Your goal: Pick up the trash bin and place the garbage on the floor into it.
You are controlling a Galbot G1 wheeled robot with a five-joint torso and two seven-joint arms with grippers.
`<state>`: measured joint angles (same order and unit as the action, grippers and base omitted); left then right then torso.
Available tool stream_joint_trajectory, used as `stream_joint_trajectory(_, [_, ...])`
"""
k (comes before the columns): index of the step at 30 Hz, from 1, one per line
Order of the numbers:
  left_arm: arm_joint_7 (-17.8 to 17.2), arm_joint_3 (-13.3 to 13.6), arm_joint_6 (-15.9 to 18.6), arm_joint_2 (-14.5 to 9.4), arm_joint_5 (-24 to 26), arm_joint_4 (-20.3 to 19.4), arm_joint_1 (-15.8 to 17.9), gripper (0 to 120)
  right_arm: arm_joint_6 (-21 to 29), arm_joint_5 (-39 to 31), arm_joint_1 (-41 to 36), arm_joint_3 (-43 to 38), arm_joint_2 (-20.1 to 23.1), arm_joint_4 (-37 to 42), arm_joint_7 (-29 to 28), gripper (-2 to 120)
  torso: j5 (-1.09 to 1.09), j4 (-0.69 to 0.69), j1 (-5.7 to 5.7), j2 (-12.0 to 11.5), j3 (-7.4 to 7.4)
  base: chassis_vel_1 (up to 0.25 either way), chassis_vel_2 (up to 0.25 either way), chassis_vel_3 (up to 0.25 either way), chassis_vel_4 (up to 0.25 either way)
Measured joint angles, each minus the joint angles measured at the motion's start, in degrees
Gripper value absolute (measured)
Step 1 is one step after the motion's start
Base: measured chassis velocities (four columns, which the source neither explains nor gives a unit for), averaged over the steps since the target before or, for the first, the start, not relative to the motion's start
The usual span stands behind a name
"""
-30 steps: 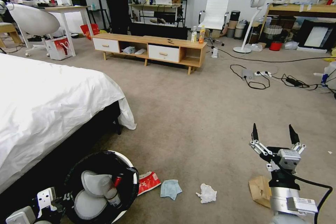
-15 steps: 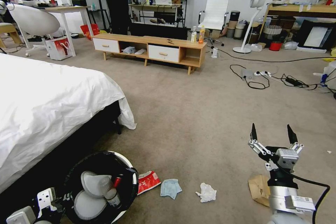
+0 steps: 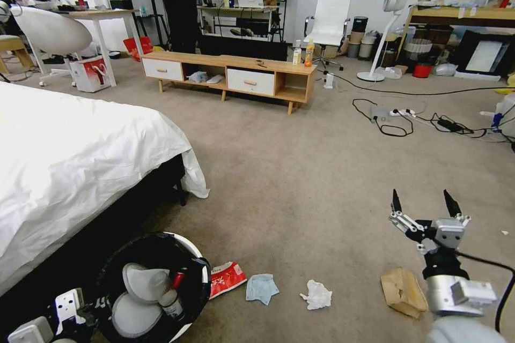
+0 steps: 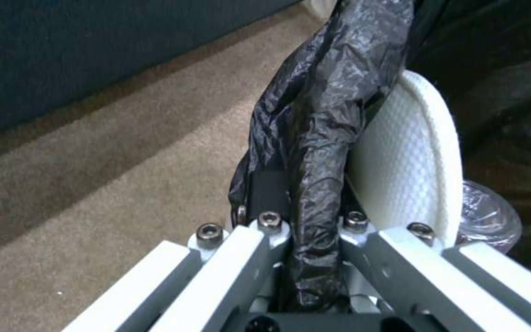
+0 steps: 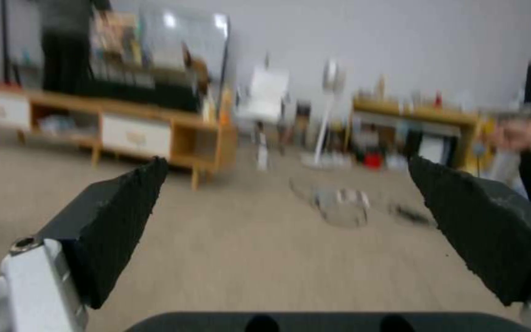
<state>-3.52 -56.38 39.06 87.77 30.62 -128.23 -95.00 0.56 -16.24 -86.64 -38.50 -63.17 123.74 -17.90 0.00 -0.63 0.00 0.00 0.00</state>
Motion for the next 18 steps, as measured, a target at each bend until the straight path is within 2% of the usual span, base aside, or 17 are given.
stream_joint_trajectory(2, [0.0,0.0,0.0,0.0,0.0,0.0,0.0,2,2.0,-1.0,0.0,0.0,0.5,0.3,-0.7,100,0.0,0.0,0.0,0.0,0.0,0.0,0.0,0.0,0.0])
stream_joint_trajectory(3, [0.0,0.0,0.0,0.0,0.0,0.0,-0.1,2,6.5,-3.8,0.0,0.0,1.4,0.9,-2.2,100,0.0,0.0,0.0,0.0,0.0,0.0,0.0,0.0,0.0])
stream_joint_trajectory(4, [0.0,0.0,0.0,0.0,0.0,0.0,-0.1,2,6.5,-3.8,0.0,0.0,1.4,0.9,-2.2,100,0.0,0.0,0.0,0.0,0.0,0.0,0.0,0.0,0.0])
stream_joint_trajectory(6, [0.1,0.0,0.0,0.1,0.0,0.0,-0.3,2,11.4,-7.1,0.1,0.0,2.3,1.4,-3.4,100,0.0,0.0,0.0,0.0,0.0,0.0,0.0,0.0,0.0])
stream_joint_trajectory(10, [0.2,0.0,0.0,0.1,0.0,-0.2,-0.5,2,15.3,-10.1,0.5,0.1,3.0,1.6,-3.9,100,0.0,0.0,0.0,0.0,0.0,0.0,0.0,0.0,0.0])
stream_joint_trajectory(11, [0.3,0.0,-0.1,0.1,0.0,-0.2,-0.6,2,19.3,-13.2,0.9,0.1,3.7,2.0,-4.6,100,0.0,0.0,0.0,0.0,0.0,0.0,0.0,0.0,0.0])
stream_joint_trajectory(12, [0.3,0.0,-0.1,0.1,0.0,-0.2,-0.6,2,19.3,-13.2,0.9,0.1,3.7,2.0,-4.6,100,0.0,0.0,0.0,0.0,0.0,0.0,0.0,0.0,0.0])
stream_joint_trajectory(14, [0.3,0.0,-0.2,0.1,-0.1,-0.2,-0.8,2,26.6,-18.4,1.7,0.0,5.0,2.4,-6.1,100,0.0,0.0,0.0,0.0,0.0,0.0,0.0,0.0,0.0])
stream_joint_trajectory(15, [0.3,0.0,-0.2,0.1,-0.1,-0.2,-0.8,2,26.6,-18.4,1.7,0.0,5.0,2.4,-6.1,100,0.0,0.0,0.0,0.0,0.0,0.0,0.0,0.0,0.0])
stream_joint_trajectory(17, [0.3,0.0,-0.3,0.1,-0.1,-0.3,-1.0,2,31.1,-21.6,2.6,-0.1,5.6,2.4,-7.4,100,0.0,0.0,0.0,0.0,0.0,0.0,0.0,0.0,0.0])
stream_joint_trajectory(18, [0.3,0.0,-0.3,0.1,-0.1,-0.3,-1.0,2,31.1,-21.6,2.6,-0.1,5.6,2.4,-7.4,100,0.0,0.0,0.0,0.0,0.0,0.0,0.0,0.0,0.0])
